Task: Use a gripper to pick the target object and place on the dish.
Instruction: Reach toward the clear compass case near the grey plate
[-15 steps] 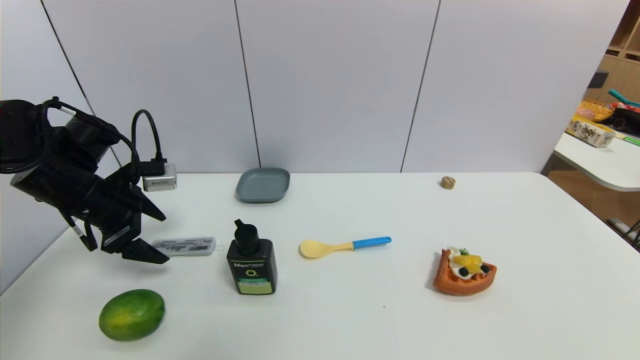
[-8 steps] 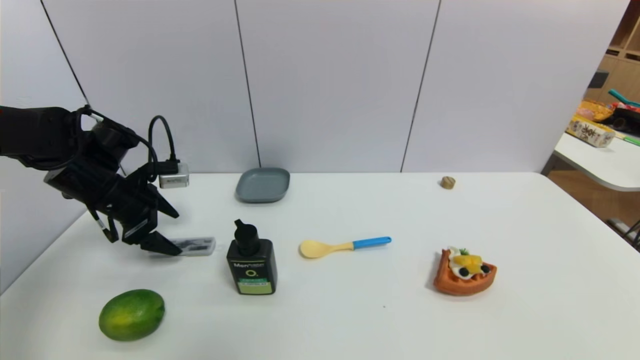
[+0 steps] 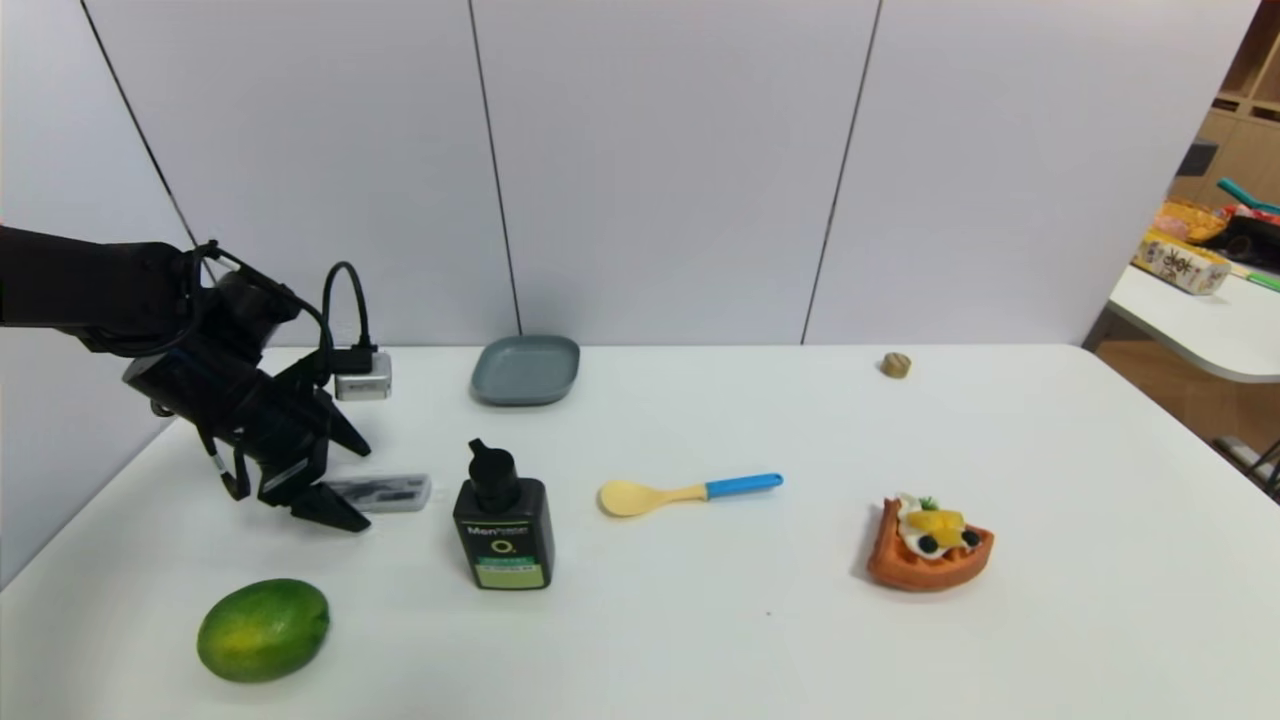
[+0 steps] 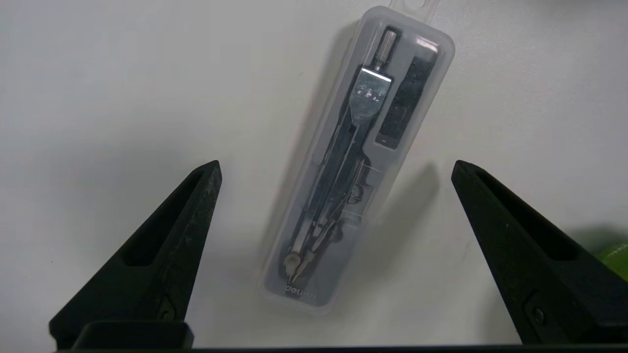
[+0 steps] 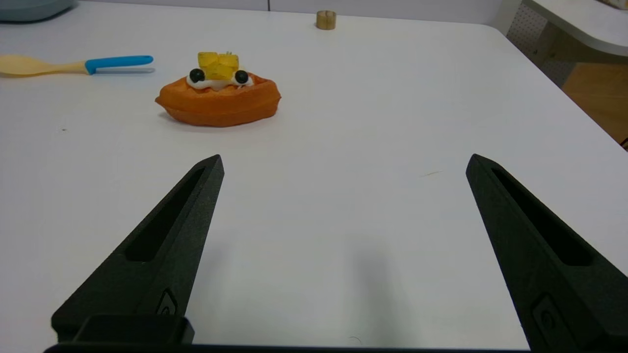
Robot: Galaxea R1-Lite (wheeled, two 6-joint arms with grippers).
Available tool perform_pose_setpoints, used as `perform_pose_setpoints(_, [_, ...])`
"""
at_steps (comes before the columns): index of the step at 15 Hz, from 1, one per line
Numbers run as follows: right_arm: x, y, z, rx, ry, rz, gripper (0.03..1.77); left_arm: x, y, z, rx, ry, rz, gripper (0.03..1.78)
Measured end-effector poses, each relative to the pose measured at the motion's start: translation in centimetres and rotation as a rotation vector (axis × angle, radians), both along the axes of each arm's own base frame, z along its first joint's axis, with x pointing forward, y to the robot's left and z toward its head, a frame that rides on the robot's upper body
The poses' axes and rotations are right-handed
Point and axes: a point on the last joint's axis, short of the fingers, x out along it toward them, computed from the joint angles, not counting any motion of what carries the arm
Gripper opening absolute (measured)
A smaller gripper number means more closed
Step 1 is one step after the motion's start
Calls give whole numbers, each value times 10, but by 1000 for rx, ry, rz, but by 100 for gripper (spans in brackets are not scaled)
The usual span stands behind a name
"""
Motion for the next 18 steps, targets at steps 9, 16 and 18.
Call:
perform_pose_setpoints(9, [0, 0, 0, 0, -1, 0, 171, 3, -2, -7, 4, 22, -11, 169])
perform_pose_setpoints(16, [0, 0, 0, 0, -1, 0, 171, -1, -4, -8, 0, 56, -10, 82])
perform_pose_setpoints(18, [0, 0, 0, 0, 0, 0, 171, -3, -4, -8, -3, 80, -10, 59])
